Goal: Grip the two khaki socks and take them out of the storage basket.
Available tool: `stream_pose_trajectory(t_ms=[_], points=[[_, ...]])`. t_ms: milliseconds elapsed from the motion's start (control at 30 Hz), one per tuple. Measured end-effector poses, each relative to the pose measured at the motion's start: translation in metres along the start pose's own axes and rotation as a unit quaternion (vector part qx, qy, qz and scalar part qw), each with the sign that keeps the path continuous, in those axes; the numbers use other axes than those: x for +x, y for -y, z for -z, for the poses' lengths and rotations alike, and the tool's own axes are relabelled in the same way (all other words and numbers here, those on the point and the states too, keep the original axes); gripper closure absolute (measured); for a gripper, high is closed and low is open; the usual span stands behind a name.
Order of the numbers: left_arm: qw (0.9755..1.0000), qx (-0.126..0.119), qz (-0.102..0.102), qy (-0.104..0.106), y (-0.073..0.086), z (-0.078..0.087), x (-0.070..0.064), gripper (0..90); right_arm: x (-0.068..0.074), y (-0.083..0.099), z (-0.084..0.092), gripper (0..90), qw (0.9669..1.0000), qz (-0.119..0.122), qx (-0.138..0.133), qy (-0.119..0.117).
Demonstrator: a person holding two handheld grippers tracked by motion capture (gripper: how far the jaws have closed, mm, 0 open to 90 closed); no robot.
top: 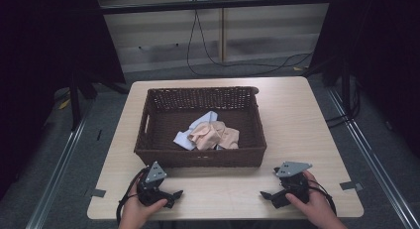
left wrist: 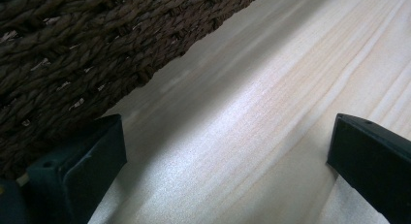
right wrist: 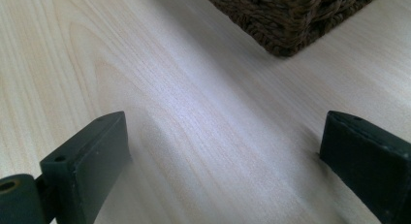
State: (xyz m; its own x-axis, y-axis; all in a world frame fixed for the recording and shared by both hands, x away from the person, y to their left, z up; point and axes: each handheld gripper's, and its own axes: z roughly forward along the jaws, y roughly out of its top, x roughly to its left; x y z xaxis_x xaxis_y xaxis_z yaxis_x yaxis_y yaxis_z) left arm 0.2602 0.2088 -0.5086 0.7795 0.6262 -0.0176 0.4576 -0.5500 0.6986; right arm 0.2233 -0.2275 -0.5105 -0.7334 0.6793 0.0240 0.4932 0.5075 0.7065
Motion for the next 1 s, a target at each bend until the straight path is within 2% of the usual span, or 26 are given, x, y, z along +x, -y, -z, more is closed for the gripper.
stream_pose_trajectory(t_ms=[200,267,300,400,467,533,567,600,633,667,700,733,767,800,867,933,1000], points=[[1.0000,0.006,0.005,-0.002,-0.002,0.000,-0.001,0.0,0.000,0.000,0.000,3.2,1.0000,-0.002,0.000,-0.001],[0.9996,0.026,0.005,0.004,-0.006,0.001,-0.003,1.9,0.000,0.000,0.000,3.1,1.0000,-0.002,0.000,-0.001],[0.9996,0.026,0.005,0.004,-0.006,0.001,-0.003,2.7,0.000,0.000,0.000,3.1,1.0000,-0.002,0.000,-0.001],[0.9983,0.053,0.000,0.026,-0.015,0.002,-0.004,3.8,0.000,0.000,0.000,3.1,1.0000,-0.002,0.000,-0.001],[0.9964,0.075,-0.001,0.039,-0.022,0.003,-0.006,3.8,0.000,0.000,0.000,3.1,1.0000,-0.002,0.000,-0.001],[0.9950,0.086,-0.001,0.051,-0.028,0.004,-0.007,3.7,0.000,0.000,0.000,3.1,1.0000,-0.002,0.000,-0.001],[0.9918,0.107,-0.012,0.070,-0.036,0.007,-0.008,2.1,0.000,0.000,0.000,3.0,1.0000,0.000,0.000,-0.001],[0.9918,0.107,-0.012,0.070,-0.036,0.007,-0.008,3.1,0.000,0.000,0.000,3.0,1.0000,0.000,0.000,-0.001],[0.9907,0.114,-0.011,0.073,-0.041,0.009,-0.008,3.1,0.000,0.000,0.000,2.9,1.0000,0.000,0.000,-0.001],[0.9886,0.121,-0.018,0.088,-0.044,0.011,-0.008,1.4,0.000,0.000,0.000,2.9,1.0000,0.000,0.000,-0.001],[0.9854,0.132,-0.015,0.107,-0.049,0.013,-0.007,1.1,0.000,0.000,0.000,2.9,1.0000,0.000,0.000,-0.001],[0.9854,0.132,-0.015,0.107,-0.049,0.013,-0.007,1.7,0.000,0.000,0.000,2.9,1.0000,0.000,0.000,-0.001],[0.9828,0.150,-0.013,0.108,-0.053,0.015,-0.006,1.7,0.000,0.000,0.000,2.9,1.0000,0.000,0.000,-0.002],[0.9816,0.154,-0.008,0.112,-0.054,0.015,-0.006,1.7,0.000,0.000,0.000,2.9,1.0000,0.000,0.000,-0.002],[0.9809,0.158,-0.005,0.113,-0.056,0.015,-0.005,1.7,0.000,0.000,0.000,2.9,1.0000,0.000,0.000,-0.002],[0.9796,0.166,-0.012,0.112,-0.059,0.017,-0.005,2.1,0.000,0.000,0.000,2.8,1.0000,0.000,0.000,-0.002],[0.9763,0.178,-0.016,0.122,-0.063,0.018,-0.006,2.1,0.000,0.000,0.000,2.9,1.0000,0.000,0.000,-0.002]])
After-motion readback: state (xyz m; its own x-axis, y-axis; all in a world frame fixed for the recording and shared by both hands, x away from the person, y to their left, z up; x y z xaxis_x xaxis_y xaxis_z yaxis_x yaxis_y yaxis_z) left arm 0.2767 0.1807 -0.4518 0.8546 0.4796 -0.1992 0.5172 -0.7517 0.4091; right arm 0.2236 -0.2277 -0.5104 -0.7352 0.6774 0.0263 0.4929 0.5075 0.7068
